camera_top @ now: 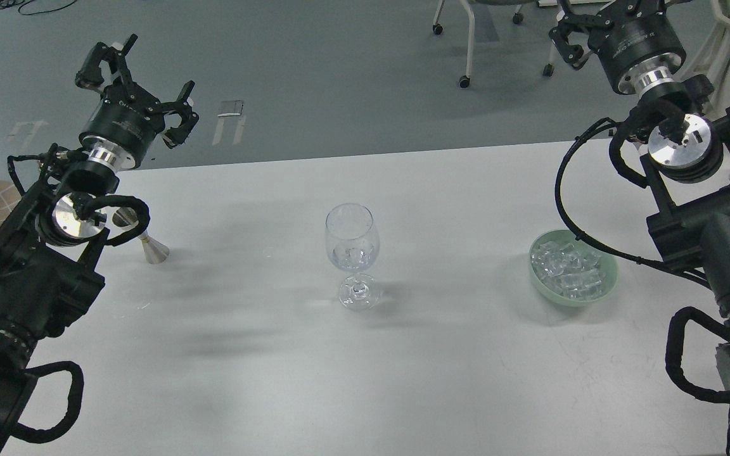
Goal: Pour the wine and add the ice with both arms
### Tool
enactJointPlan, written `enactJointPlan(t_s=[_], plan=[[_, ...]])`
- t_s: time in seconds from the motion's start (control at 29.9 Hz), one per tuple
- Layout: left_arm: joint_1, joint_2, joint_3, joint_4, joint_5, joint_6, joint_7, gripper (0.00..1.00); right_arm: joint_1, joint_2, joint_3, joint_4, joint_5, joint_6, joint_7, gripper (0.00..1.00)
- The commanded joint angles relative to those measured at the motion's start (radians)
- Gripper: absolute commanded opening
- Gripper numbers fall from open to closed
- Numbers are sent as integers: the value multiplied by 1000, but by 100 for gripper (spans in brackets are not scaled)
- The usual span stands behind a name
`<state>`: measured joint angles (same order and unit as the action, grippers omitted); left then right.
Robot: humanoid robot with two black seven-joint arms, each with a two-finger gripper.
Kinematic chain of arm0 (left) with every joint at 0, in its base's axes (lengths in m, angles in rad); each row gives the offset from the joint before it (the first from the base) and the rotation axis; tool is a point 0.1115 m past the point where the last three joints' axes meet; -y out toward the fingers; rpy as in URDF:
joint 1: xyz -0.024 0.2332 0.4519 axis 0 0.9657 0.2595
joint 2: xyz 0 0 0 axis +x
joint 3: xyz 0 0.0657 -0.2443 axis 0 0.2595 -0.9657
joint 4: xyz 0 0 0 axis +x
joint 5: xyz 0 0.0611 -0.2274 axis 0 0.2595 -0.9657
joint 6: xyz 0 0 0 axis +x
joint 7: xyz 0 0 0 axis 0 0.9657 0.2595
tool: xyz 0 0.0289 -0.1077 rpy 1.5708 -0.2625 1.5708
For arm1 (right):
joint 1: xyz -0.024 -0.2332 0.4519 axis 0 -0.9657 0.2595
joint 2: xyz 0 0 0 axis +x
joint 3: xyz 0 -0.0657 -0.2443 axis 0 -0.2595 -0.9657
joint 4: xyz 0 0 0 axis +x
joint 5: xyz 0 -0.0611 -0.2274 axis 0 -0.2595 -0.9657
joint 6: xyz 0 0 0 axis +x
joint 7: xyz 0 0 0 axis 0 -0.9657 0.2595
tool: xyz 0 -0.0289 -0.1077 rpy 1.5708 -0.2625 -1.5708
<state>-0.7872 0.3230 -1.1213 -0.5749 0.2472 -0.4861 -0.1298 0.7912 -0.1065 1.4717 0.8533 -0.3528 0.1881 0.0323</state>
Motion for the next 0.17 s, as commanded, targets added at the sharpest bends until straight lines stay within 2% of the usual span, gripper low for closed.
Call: enactJointPlan(t_s=[0.0, 0.13], plan=[[-3, -4, -2, 0, 0, 7, -1, 98, 0, -1, 2, -11, 3, -7, 0, 100], [-3, -12, -8, 0, -2, 8, -2, 98, -1, -1, 19, -16, 5, -4, 0, 100]])
